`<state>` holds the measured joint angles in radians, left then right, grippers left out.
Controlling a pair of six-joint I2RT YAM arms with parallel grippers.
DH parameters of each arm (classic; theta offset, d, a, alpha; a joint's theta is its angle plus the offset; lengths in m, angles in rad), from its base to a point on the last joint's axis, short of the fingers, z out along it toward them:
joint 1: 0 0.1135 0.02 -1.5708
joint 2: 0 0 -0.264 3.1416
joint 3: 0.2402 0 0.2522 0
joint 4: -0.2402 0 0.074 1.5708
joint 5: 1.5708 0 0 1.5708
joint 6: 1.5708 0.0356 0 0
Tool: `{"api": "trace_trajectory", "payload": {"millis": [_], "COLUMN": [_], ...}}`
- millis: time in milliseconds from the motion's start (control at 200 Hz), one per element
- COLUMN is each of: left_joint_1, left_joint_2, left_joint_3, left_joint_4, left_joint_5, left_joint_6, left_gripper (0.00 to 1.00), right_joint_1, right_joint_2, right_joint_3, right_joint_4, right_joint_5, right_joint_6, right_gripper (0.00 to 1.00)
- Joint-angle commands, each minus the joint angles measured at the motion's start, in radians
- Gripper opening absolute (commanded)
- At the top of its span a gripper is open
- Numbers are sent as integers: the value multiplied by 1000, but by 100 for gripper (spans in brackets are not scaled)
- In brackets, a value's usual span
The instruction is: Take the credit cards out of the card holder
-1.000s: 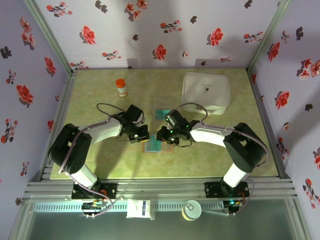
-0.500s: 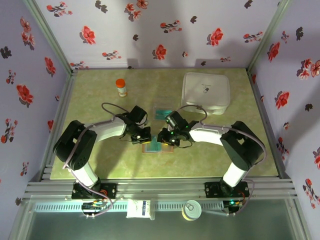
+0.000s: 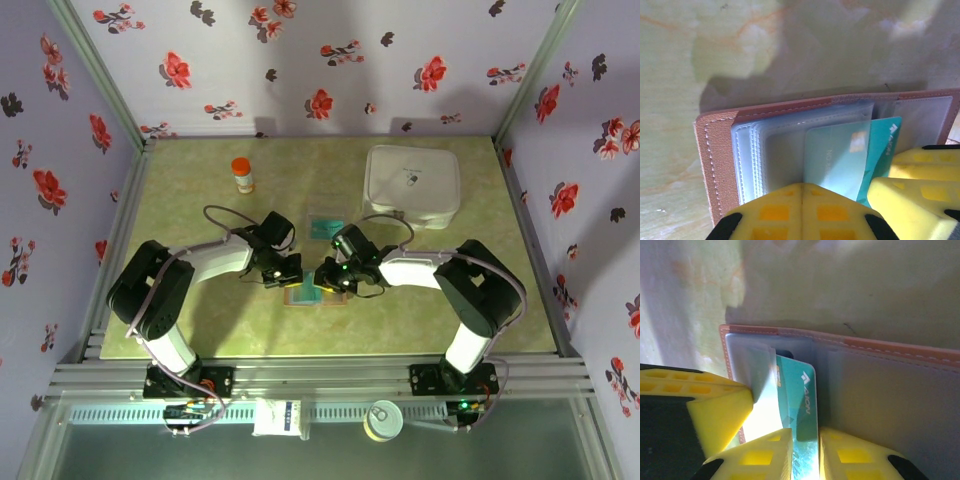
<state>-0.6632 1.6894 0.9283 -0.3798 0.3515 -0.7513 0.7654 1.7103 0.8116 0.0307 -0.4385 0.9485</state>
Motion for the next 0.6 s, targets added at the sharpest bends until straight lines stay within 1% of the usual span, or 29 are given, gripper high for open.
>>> {"api": "trace_trajectory", "payload": {"millis": [0, 205, 330, 465, 595], "left_joint_1": [-4, -4, -4, -4, -4], "left_joint_2": [26, 23, 19, 17, 3], "left_joint_3": [-9, -9, -8, -6, -2], "left_joint_4": [-33, -32, -31, -31, -31], "left_joint_5": [-32, -33, -34, -33, -26], "left_joint_6": [18, 18, 19, 15, 12], "left_gripper": [0, 0, 0, 0, 0], "right_joint_1": [-8, -14, -20, -29, -34], "right_joint_2": [-17, -25, -49, -92, -140], "right_joint_3": [-19, -27, -38, -43, -6], "right_joint_4": [46, 54, 23, -49, -188], "right_joint_5": [-29, -33, -13, 14, 58], "right_joint_6": [22, 27, 18, -13, -75], "right_gripper": [20, 12, 10, 9, 8]}}
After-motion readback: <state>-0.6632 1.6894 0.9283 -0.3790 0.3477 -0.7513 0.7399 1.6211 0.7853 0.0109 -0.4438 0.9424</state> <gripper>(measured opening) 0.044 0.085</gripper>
